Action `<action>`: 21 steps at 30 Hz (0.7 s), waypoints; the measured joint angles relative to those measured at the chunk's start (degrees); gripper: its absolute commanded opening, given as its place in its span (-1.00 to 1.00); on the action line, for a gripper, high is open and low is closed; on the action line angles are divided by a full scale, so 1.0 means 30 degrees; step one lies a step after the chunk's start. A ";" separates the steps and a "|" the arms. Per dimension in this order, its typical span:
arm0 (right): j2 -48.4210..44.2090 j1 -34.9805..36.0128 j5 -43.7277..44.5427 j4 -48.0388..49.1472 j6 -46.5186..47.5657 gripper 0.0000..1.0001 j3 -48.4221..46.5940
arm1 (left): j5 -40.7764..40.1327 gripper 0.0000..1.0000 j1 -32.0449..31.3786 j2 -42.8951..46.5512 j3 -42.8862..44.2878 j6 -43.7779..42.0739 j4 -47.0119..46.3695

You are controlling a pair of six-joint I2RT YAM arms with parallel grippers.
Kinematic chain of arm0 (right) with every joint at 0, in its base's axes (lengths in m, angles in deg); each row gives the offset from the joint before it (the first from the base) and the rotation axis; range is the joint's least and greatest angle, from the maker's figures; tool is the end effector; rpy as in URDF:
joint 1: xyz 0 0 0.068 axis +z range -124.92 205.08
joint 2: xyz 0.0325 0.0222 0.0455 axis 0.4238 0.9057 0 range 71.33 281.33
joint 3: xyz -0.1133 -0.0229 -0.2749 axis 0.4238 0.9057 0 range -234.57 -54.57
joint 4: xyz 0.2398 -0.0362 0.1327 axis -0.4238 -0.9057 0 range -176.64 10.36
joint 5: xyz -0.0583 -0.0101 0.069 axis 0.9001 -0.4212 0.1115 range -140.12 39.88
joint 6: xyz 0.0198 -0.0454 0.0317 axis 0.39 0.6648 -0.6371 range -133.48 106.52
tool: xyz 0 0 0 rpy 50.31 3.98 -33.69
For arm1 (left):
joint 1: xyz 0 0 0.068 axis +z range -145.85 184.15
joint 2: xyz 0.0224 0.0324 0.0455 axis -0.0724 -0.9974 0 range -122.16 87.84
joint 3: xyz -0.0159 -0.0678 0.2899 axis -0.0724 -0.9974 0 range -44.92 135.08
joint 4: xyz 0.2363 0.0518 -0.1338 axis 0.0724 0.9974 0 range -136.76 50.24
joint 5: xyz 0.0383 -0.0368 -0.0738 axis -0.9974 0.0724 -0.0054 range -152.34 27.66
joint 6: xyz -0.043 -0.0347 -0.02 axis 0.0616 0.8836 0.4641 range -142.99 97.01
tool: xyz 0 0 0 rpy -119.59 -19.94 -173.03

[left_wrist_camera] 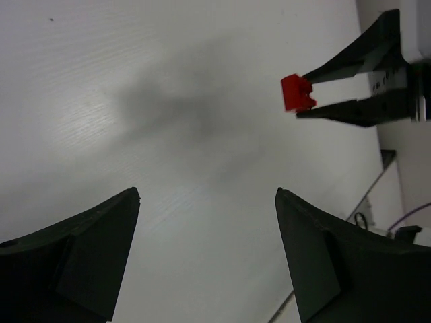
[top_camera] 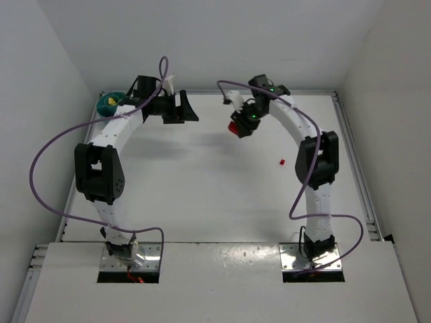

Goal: Sort the legos into containers by color

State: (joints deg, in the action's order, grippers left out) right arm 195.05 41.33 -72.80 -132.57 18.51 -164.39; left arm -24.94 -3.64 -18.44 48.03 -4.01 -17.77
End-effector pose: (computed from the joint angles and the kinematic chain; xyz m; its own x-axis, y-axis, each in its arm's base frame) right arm 0.4691 0.1540 0.2462 -0.5346 -0.6651 -0.5214 -0.8101 0.5790 0.0921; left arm 0.4411 -0.0865 0.3175 -0.8107 -0.1499 -0.5660 0.3055 0.7164 -0.6273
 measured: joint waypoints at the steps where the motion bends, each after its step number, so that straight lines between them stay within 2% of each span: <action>1: 0.0146 0.0794 -0.0357 -0.0073 -0.0525 -0.65 -0.0911 | 0.0495 0.74 0.0007 -0.0204 -0.0146 0.0539 -0.0430; 6: 0.0313 0.3293 -0.1137 0.0270 -0.2142 -0.67 -0.3337 | 0.2550 0.74 0.0007 -0.0954 -0.1042 0.2812 -0.1974; 11: 0.0554 0.4124 -0.0911 0.0233 -0.2856 -0.70 -0.3570 | 0.3927 0.72 0.0007 -0.1508 -0.1304 0.4102 -0.3140; 17: 0.0954 0.4692 -0.0437 0.0335 -0.3169 -0.70 -0.3570 | 0.5151 0.59 0.0036 -0.1552 -0.1362 0.4641 -0.3876; 21: 0.0962 0.5056 -0.0175 0.0517 -0.3249 -0.70 -0.3570 | 0.5778 0.42 0.0036 -0.1698 -0.1479 0.4889 -0.4233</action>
State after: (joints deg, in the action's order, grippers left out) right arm 197.93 56.50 -73.32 -131.02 8.76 -175.10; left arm -7.60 -3.53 -23.53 43.59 10.66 -30.47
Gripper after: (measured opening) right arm 0.356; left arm 0.745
